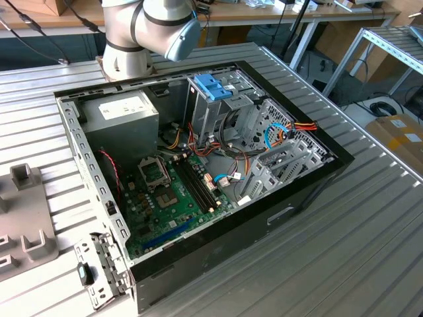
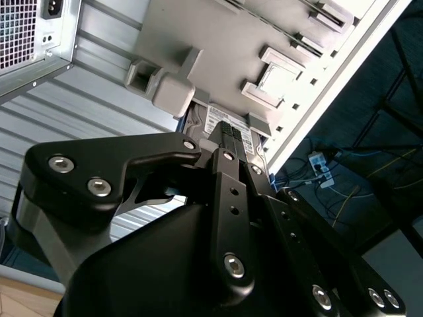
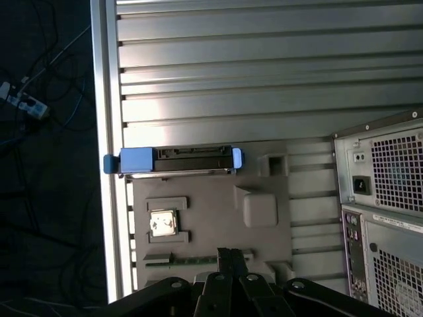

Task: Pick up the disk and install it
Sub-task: 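Reach for the disk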

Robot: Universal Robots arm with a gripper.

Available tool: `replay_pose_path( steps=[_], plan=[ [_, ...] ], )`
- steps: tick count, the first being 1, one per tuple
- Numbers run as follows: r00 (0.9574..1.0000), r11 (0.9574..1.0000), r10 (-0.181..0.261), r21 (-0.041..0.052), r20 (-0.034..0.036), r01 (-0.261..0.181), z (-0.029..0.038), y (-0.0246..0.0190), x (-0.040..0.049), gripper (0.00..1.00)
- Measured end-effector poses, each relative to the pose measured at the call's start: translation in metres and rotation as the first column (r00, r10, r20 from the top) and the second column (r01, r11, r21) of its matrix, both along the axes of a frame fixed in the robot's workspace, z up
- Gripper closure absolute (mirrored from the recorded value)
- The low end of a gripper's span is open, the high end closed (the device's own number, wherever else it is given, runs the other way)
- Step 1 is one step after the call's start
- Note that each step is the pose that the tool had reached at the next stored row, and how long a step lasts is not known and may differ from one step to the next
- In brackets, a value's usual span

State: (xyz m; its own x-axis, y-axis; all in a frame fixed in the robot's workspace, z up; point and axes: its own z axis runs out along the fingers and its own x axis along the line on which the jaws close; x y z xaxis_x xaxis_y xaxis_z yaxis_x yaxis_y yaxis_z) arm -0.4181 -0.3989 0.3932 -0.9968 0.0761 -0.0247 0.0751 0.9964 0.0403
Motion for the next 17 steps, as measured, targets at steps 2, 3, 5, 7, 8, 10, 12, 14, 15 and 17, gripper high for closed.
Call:
replay_pose_path(
  steps=[2, 3, 5, 7, 8, 10, 12, 14, 15, 17],
  plan=[
    [1.0, 1.0, 0.0, -0.0001, 0.0001, 0.0, 0.0, 0.0, -0.0008, 0.9],
    [1.0, 1.0, 0.0, -0.0001, 0.0, 0.0, 0.0, 0.0, -0.0013, 0.9],
    [1.0, 1.0, 0.0, -0.0002, 0.0, 0.0, 0.0, 0.0, -0.0027, 0.9],
    [1.0, 1.0, 0.0, -0.0002, 0.0, 0.0, 0.0, 0.0, -0.0038, 0.9],
    [1.0, 1.0, 0.0, -0.0003, 0.0001, 0.0, 0.0, 0.0, -0.0043, 0.9],
    [1.0, 1.0, 0.0, -0.0003, 0.0001, 0.0, 0.0, 0.0, -0.0061, 0.9],
    [1.0, 1.0, 0.0, -0.0004, 0.0, 0.0, 0.0, 0.0, -0.0078, 0.9],
    [1.0, 1.0, 0.0, -0.0005, 0.0, 0.0, 0.0, 0.0, -0.0089, 0.9],
    [1.0, 1.0, 0.0, -0.0005, 0.0001, 0.0, 0.0, 0.0, -0.0095, 0.9],
    [1.0, 1.0, 0.0, -0.0006, 0.0001, 0.0, -0.0001, 0.0, -0.0106, 0.9]
  ],
)
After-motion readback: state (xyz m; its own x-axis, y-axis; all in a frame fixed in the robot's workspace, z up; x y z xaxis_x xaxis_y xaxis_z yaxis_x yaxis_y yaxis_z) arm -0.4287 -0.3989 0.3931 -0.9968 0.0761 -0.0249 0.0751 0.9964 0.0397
